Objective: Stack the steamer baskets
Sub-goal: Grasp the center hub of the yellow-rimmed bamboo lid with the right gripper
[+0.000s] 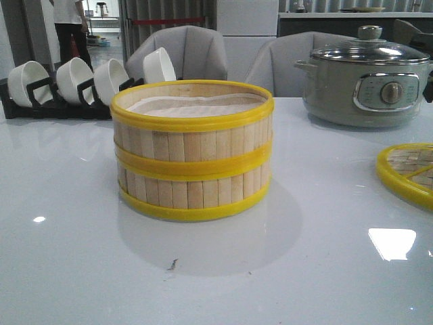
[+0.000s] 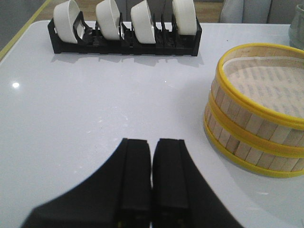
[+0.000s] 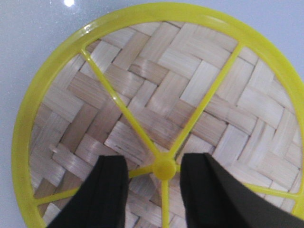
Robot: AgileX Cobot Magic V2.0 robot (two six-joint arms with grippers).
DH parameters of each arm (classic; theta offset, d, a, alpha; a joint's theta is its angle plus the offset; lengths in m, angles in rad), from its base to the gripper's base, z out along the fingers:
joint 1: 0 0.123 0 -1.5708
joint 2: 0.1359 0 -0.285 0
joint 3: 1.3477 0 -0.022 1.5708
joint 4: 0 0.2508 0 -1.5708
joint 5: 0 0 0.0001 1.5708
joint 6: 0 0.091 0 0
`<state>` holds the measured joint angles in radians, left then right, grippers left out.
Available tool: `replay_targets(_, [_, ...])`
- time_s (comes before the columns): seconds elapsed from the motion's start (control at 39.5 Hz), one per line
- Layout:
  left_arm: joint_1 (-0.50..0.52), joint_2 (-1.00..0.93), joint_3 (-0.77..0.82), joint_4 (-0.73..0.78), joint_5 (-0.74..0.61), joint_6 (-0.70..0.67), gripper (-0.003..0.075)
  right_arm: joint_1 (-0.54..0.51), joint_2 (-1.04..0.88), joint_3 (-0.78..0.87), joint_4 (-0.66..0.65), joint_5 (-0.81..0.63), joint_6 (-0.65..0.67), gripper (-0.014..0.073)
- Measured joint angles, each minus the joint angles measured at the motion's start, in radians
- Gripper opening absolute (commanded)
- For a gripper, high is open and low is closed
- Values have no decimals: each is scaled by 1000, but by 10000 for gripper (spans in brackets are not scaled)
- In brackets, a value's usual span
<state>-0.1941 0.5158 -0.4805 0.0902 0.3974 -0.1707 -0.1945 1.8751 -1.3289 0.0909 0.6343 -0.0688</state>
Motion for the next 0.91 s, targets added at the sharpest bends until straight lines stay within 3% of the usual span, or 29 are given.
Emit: replay_targets(0.91, [0,0,0,0,0,0,89,0,36,-2,0,-8,0,381])
